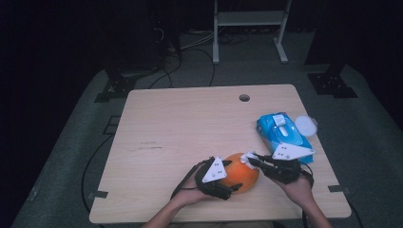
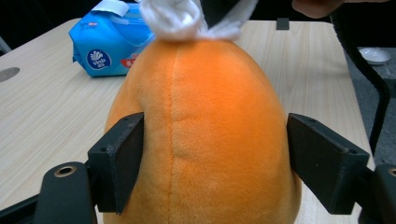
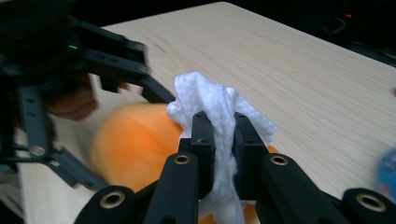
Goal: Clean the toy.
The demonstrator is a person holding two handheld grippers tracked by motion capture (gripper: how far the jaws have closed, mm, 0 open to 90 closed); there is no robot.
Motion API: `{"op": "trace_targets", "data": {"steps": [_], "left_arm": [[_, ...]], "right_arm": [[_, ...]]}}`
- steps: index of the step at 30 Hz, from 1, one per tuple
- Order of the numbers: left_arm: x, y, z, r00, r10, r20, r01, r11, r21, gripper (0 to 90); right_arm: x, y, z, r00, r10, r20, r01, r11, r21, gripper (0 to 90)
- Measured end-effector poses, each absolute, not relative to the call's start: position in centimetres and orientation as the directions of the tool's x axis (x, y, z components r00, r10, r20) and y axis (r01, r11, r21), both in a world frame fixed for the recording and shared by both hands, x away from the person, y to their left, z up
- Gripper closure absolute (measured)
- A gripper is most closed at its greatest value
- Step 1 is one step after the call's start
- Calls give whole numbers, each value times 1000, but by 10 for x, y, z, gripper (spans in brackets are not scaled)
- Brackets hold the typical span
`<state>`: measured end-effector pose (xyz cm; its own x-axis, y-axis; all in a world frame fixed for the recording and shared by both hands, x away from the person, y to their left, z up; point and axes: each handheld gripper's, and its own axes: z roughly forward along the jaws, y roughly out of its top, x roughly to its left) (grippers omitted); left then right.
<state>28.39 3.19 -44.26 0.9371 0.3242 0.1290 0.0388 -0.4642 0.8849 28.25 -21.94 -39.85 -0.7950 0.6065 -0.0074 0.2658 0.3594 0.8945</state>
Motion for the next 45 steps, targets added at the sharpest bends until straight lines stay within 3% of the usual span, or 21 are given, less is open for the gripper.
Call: {"op": "trace_targets", "data": {"steps": [9, 13, 15, 18, 21, 24, 29, 32, 36, 38, 41, 45], "left_arm": [[282, 31, -443, 945, 305, 119, 33, -450, 892, 209], [279, 28, -444, 940, 310, 141, 21, -467, 884, 194], [280, 29, -439, 934, 320, 161, 17, -487, 873, 178], [289, 37, -432, 932, 350, 94, 79, -449, 890, 107], [298, 40, -438, 932, 362, -26, 197, -444, 874, 67], [295, 37, -443, 931, 366, -6, 184, -455, 871, 105], [289, 34, -442, 938, 344, 36, 138, -469, 872, 144], [280, 27, -442, 923, 359, 136, 78, -521, 850, 144], [264, 14, -445, 900, 345, 266, -15, -585, 811, 132], [263, 14, -445, 898, 351, 267, -12, -586, 810, 138], [270, 20, -446, 911, 373, 179, 58, -544, 837, 153], [272, 21, -448, 916, 373, 149, 75, -524, 848, 153]], "right_arm": [[293, -235, -405, -754, 657, 12, 330, 363, 871, 807], [288, -227, -400, -808, 584, 78, 319, 323, 891, 805], [286, -219, -400, -815, 577, 51, 303, 349, 887, 806], [289, -221, -402, -821, 567, 64, 308, 346, 886, 806], [289, -226, -404, -825, 559, 80, 314, 337, 888, 806], [290, -229, -404, -794, 607, 34, 304, 348, 887, 806], [297, -242, -408, -742, 669, 42, 347, 330, 878, 806], [295, -240, -406, -738, 672, 66, 363, 312, 878, 807], [286, -216, -399, -794, 607, 39, 310, 349, 885, 807], [286, -211, -399, -800, 600, 6, 295, 385, 874, 807], [292, -226, -403, -777, 629, 28, 325, 363, 873, 807], [297, -253, -412, -718, 691, 86, 404, 312, 860, 807]]}}
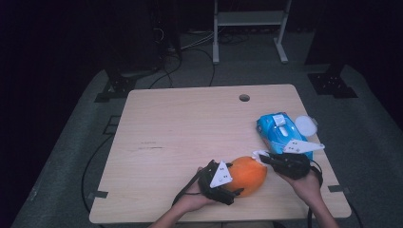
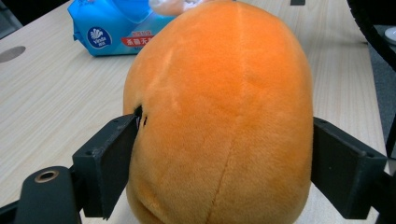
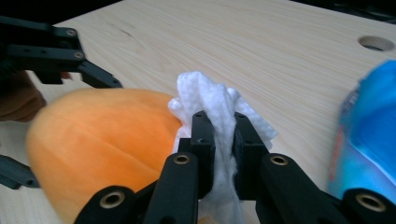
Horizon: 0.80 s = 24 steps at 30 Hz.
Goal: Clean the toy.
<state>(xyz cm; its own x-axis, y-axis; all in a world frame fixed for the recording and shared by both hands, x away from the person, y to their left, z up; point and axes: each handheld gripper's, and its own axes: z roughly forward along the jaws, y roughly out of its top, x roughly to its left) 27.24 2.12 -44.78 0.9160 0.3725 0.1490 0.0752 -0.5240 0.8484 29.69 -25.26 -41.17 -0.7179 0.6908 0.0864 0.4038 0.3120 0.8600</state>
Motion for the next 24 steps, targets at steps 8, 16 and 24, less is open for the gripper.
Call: {"op": "trace_targets", "data": {"steps": [8, 16, 24], "left_arm": [[282, 30, -449, 916, 393, 79, 134, -486, 864, 171], [287, 33, -450, 913, 407, 31, 173, -454, 874, 181], [294, 40, -453, 907, 419, -34, 232, -430, 873, 162]], "right_arm": [[287, -237, -400, -783, 611, 117, 365, 299, 882, 807], [296, -263, -410, -727, 673, 135, 420, 281, 863, 808], [289, -250, -404, -773, 622, 124, 382, 301, 873, 806]]}}
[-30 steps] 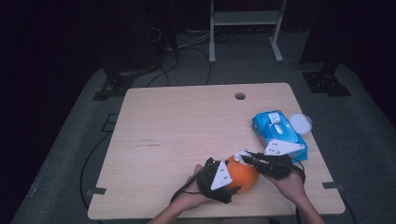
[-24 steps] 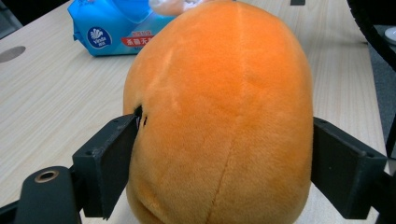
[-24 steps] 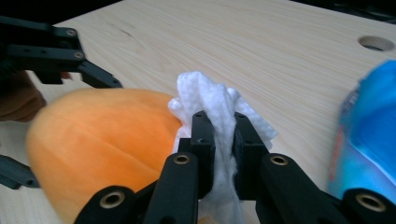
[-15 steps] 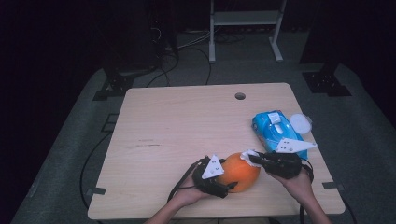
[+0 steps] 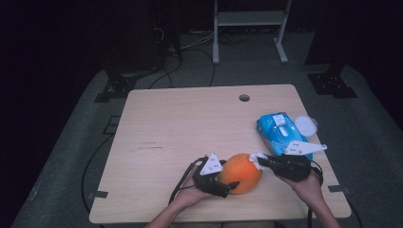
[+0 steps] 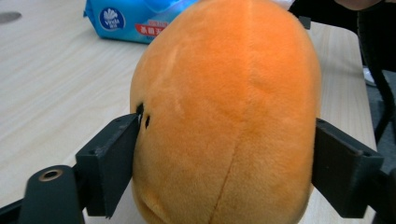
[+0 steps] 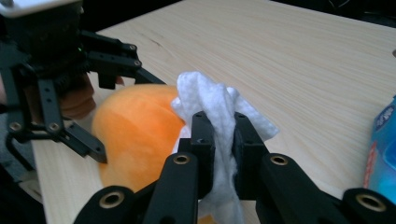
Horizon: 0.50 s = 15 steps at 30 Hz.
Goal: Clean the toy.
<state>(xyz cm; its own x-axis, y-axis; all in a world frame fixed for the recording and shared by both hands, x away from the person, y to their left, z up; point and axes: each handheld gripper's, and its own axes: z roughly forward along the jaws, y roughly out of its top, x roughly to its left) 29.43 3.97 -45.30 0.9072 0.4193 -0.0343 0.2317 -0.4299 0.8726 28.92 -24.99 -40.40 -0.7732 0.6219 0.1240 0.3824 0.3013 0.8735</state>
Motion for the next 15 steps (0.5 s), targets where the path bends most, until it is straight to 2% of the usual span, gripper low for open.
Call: {"op": "trace_targets", "data": {"steps": [4, 6, 10, 15], "left_arm": [[296, 40, -453, 903, 425, -59, 252, -413, 875, 150], [296, 40, -455, 908, 416, -56, 242, -410, 879, 133], [297, 37, -459, 909, 411, -61, 250, -425, 870, 85], [293, 33, -456, 907, 419, -37, 231, -421, 877, 120]], "right_arm": [[295, -260, -412, -729, 677, 101, 407, 310, 859, 807], [298, -267, -418, -709, 692, 135, 443, 288, 849, 806], [292, -254, -412, -734, 668, 123, 412, 294, 862, 807], [281, -227, -400, -808, 573, 133, 356, 295, 887, 806]]}}
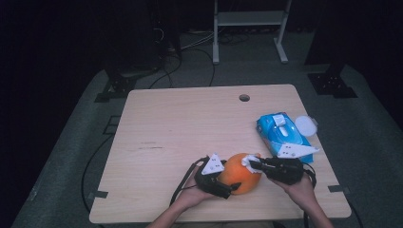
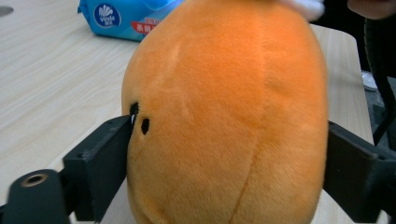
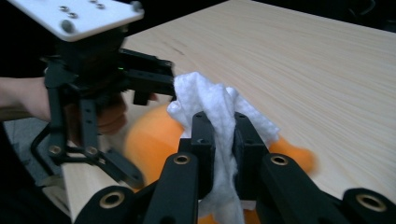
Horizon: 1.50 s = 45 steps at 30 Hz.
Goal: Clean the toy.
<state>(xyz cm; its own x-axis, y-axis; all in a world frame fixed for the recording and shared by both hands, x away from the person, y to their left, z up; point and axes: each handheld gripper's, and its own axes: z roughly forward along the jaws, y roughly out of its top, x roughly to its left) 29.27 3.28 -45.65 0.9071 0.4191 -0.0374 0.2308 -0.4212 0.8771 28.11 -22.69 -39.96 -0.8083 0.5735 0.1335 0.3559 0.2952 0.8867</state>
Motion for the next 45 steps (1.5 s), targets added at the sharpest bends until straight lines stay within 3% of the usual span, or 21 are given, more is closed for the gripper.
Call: {"op": "trace_targets", "data": {"steps": [3, 6, 9, 14, 18, 23, 28, 30, 37, 45], "left_arm": [[290, 35, -456, 911, 411, -28, 213, -411, 886, 186], [290, 34, -454, 910, 414, -21, 208, -412, 887, 198], [287, 30, -452, 906, 423, -6, 200, -415, 887, 208], [284, 28, -444, 904, 427, 17, 181, -419, 890, 240], [282, 32, -436, 894, 446, 50, 155, -411, 898, 263], [282, 35, -431, 893, 448, 47, 150, -394, 907, 274], [282, 33, -430, 888, 458, 30, 164, -379, 911, 274], [282, 35, -431, 887, 461, 28, 169, -379, 910, 273], [293, 37, -440, 912, 409, -33, 189, -346, 919, 109], [304, 45, -447, 933, 355, -63, 183, -314, 932, 81]], "right_arm": [[280, -221, -399, -808, 582, 87, 335, 333, 882, 805], [284, -231, -401, -772, 634, 48, 335, 341, 878, 805], [285, -238, -403, -748, 659, 72, 364, 318, 875, 806], [276, -218, -395, -800, 593, 92, 329, 305, 894, 807], [272, -208, -388, -814, 581, 23, 277, 352, 894, 806], [285, -227, -397, -751, 658, 50, 338, 319, 885, 808], [274, -207, -388, -815, 571, 96, 307, 286, 908, 807], [270, -195, -384, -828, 560, 23, 259, 346, 902, 807], [284, -217, -400, -798, 593, 102, 341, 306, 889, 807], [287, -220, -402, -784, 617, 75, 333, 314, 889, 807]]}}
